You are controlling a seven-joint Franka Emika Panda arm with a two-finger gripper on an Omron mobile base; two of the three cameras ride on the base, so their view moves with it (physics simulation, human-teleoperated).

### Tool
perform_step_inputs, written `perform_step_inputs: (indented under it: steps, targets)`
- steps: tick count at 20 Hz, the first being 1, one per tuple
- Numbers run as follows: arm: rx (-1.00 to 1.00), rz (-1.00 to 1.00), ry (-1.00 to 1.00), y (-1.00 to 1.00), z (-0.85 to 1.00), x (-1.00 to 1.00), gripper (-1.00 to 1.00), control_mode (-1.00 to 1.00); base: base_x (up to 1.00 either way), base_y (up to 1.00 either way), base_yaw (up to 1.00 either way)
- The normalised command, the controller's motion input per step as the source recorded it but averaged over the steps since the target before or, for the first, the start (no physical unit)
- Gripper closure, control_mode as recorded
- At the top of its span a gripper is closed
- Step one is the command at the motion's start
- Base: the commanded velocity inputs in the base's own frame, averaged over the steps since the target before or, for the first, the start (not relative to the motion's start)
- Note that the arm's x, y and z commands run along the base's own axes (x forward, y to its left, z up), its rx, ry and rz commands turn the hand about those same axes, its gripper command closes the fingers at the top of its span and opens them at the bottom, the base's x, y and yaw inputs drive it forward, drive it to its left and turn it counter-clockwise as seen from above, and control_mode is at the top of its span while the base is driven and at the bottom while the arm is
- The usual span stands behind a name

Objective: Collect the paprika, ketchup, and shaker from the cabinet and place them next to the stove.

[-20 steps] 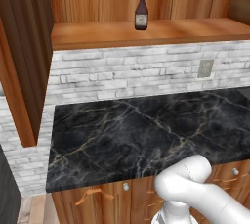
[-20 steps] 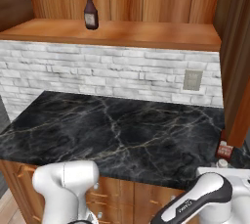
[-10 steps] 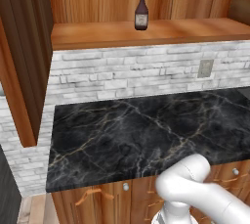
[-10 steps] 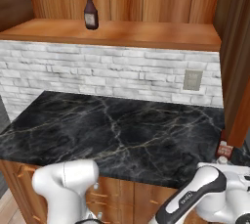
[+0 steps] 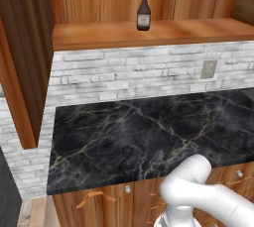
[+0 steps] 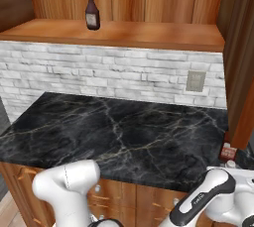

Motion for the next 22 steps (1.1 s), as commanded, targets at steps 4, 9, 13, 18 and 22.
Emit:
perform_step_inputs:
  steps: [4,9,13,18,22]
  targets:
    - [-0.04,0.00,0.00,-0.22,-0.39,0.22,1.00,-1.00,0.00,0.00,0.00]
    - [-0.02,0.00,0.00,-0.15,-0.33,0.10,1.00,-1.00,0.00,0.00,0.00]
    - [0.00,0.00,0.00,-0.10,-0.25,0.04,1.00,-1.00,0.00,0.00,0.00]
    - [0.00,0.00,0.00,-0.01,-0.24,0.02,-1.00,-1.00,0.00,0.00,0.00]
    - [0.00,0.00,-0.01,0.00,-0.04,-0.09,-1.00,-1.00,0.00,0.00,0.00]
